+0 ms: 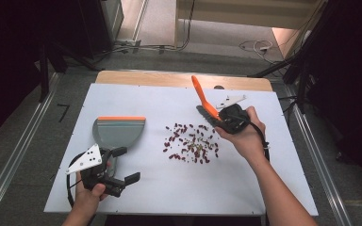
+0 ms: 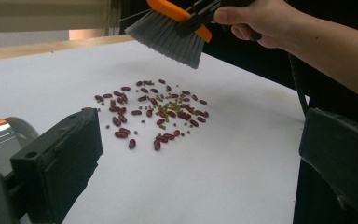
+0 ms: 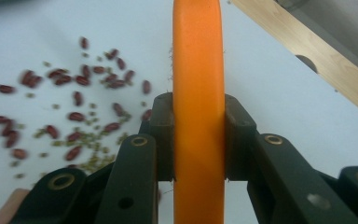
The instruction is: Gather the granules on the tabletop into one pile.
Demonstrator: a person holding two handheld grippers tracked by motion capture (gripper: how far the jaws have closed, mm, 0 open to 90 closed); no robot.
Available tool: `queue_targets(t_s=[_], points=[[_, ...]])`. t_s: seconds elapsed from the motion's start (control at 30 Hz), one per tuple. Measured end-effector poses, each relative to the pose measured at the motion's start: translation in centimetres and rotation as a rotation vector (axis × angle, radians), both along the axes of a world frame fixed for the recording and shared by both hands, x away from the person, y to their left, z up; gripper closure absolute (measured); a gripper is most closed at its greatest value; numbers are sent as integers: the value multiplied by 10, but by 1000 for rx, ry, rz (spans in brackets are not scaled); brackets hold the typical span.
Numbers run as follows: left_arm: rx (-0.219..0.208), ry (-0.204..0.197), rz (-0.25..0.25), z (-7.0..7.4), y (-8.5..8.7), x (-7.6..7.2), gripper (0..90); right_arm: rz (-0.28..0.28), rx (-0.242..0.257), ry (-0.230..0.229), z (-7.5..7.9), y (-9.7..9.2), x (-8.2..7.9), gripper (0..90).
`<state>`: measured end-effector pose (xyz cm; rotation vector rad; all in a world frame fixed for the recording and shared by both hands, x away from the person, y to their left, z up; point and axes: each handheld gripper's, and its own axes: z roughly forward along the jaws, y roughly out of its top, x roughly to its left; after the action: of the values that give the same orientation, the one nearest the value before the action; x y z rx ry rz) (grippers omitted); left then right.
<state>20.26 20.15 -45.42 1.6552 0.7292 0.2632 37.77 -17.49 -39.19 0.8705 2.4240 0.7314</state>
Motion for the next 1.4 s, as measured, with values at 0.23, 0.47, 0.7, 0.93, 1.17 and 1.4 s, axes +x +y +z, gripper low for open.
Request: queue_targets(t_s=[0.23,0.47,0.7,0.93,1.17,1.4], points=[[-3,5,6,-1,3,1,4,-57,-129,28,-18,10,20,689],[2,8,0,-2,1,1,3,-101,-249,12,-39,14,28,689],[-1,10,0,-2,2,2,4,-70,-247,45,-51,23,21,689],[7,11,-9,-2,-1,2,4,-47,-224,70,-53,33,7,689],[6,13,-10,-3,-1,3,4,5,-232,75,-53,42,-13,689],[0,10,-5,-2,1,2,4,57,-200,104,-45,38,-19,689]])
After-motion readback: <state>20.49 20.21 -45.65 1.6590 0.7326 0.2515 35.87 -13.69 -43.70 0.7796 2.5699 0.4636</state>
